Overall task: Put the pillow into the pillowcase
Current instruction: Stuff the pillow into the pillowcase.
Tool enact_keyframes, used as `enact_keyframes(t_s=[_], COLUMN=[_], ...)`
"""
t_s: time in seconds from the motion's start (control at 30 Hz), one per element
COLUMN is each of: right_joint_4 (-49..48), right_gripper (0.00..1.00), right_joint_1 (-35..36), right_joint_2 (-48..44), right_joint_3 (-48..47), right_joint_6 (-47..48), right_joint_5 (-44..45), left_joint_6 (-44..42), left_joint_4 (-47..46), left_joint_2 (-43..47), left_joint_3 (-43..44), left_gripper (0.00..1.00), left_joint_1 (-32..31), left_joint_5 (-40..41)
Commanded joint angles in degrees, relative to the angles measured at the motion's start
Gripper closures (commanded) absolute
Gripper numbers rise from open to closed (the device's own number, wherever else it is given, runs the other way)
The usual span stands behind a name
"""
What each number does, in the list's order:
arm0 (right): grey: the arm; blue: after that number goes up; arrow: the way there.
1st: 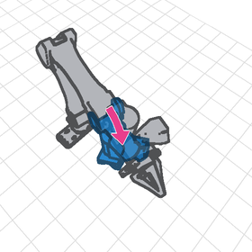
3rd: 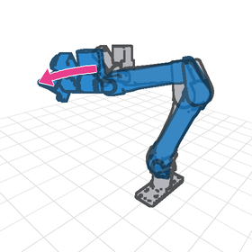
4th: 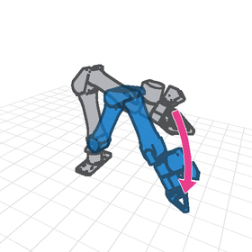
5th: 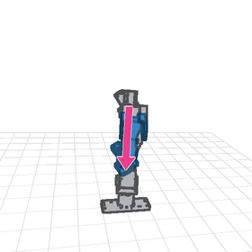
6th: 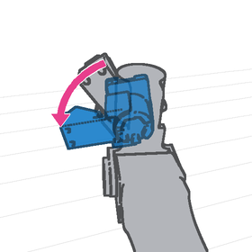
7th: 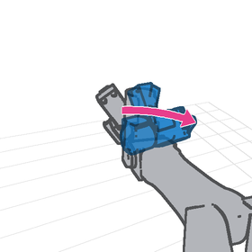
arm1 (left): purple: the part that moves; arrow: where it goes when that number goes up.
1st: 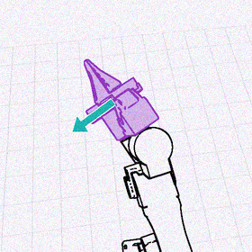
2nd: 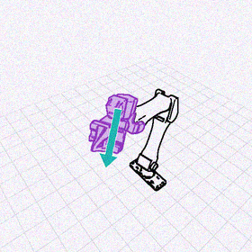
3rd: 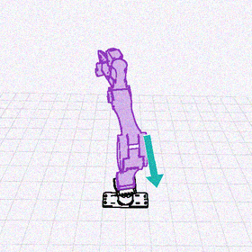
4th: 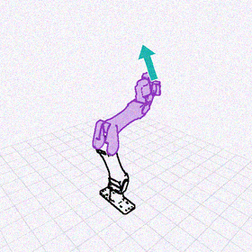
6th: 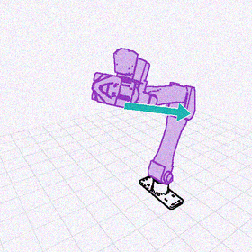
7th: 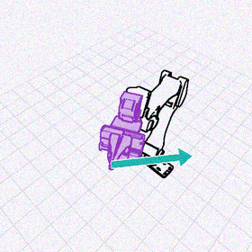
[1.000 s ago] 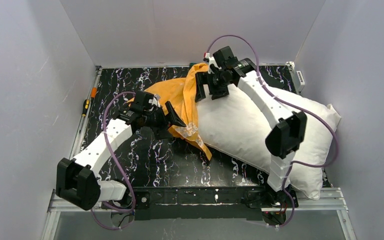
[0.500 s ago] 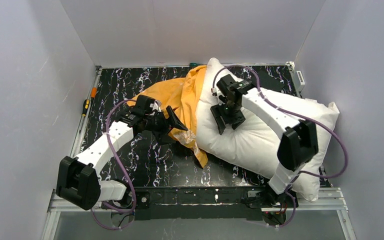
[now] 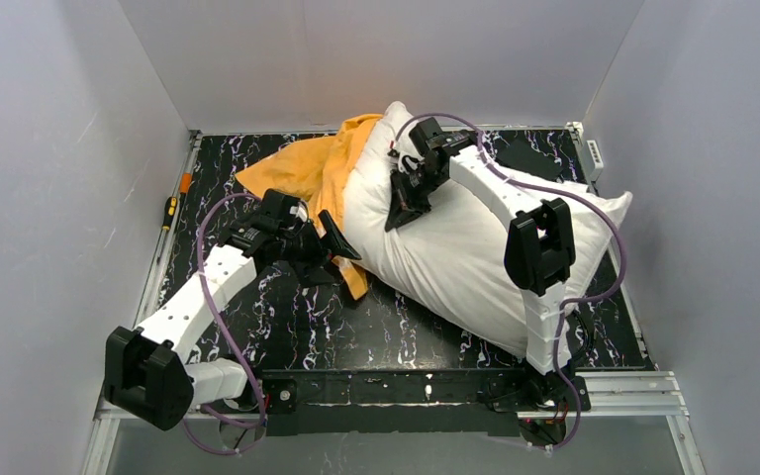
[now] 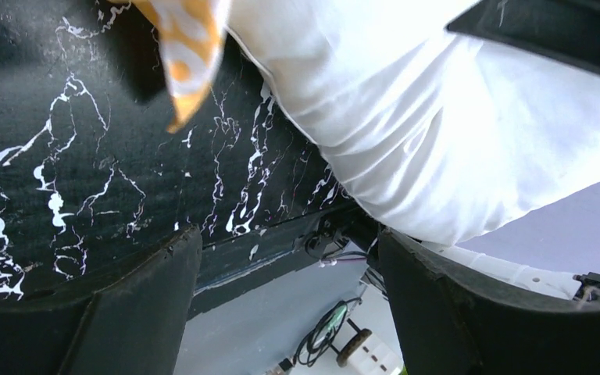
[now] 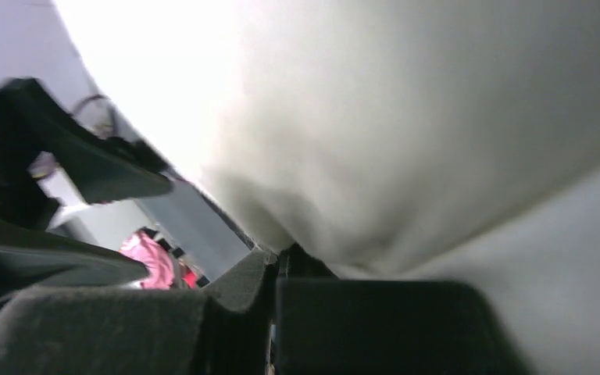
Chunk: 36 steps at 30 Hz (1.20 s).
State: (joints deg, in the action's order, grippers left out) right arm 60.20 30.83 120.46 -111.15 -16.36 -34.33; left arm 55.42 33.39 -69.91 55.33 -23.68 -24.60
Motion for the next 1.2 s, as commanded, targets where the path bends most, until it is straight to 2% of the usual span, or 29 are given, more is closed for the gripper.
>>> enact_keyframes(t_s=[0.0,0.17,0.3,0.4,0.47,0.53,0.6,0.67,0.97,1.17], right_joint_4=[-19.38,-23.82,-27.19,-27.20,-27.56,-28.57,-30.19,-32.33,-47.39,-47.64], right_gripper=[0.99,0.99,0.99,0.99,0.99,0.99,0.99,0.99,0.99,0.99], right_joint_1=[1.11,0.28,-0.33,-0.46,-0.57,-0.83,-1.21,-1.80,-6.12,-6.48], right_joint_2=[3.44,1.14,0.71,1.19,1.50,1.59,1.70,1.58,-1.06,-2.65], right_joint_3=[-0.60,4.02,5.68,4.71,3.87,3.37,3.08,2.97,4.84,5.27], right_joint_6=[-13.15,-15.41,-17.59,-17.84,-18.30,-19.29,-20.72,-22.70,-34.79,-34.69], right_joint_5=[-12.45,-13.61,-16.02,-16.52,-16.65,-16.71,-17.18,-17.69,-15.73,-8.53], left_joint_6=[-2.00,-6.69,-9.58,-11.38,-12.77,-13.68,-14.51,-15.10,-15.05,-19.77], left_joint_4=[-1.05,-1.50,-6.08,-8.44,-9.34,-10.65,-12.71,-15.11,-17.49,-13.81], left_joint_2=[-0.30,-4.26,-8.58,-14.80,-18.75,-21.52,-22.44,-21.78,-9.05,-2.09], left_joint_3=[-1.23,-2.61,-3.21,-1.72,-0.03,1.11,1.89,2.02,4.73,7.68], left_gripper=[0.19,0.31,0.32,0.32,0.35,0.48,0.69,0.98,1.00,1.00], left_joint_1=[0.60,5.94,8.66,9.49,9.61,9.77,9.87,9.81,7.30,-2.72], left_joint_5=[1.85,1.43,0.09,-0.56,-0.57,-0.81,-2.12,-4.09,-15.06,-16.73])
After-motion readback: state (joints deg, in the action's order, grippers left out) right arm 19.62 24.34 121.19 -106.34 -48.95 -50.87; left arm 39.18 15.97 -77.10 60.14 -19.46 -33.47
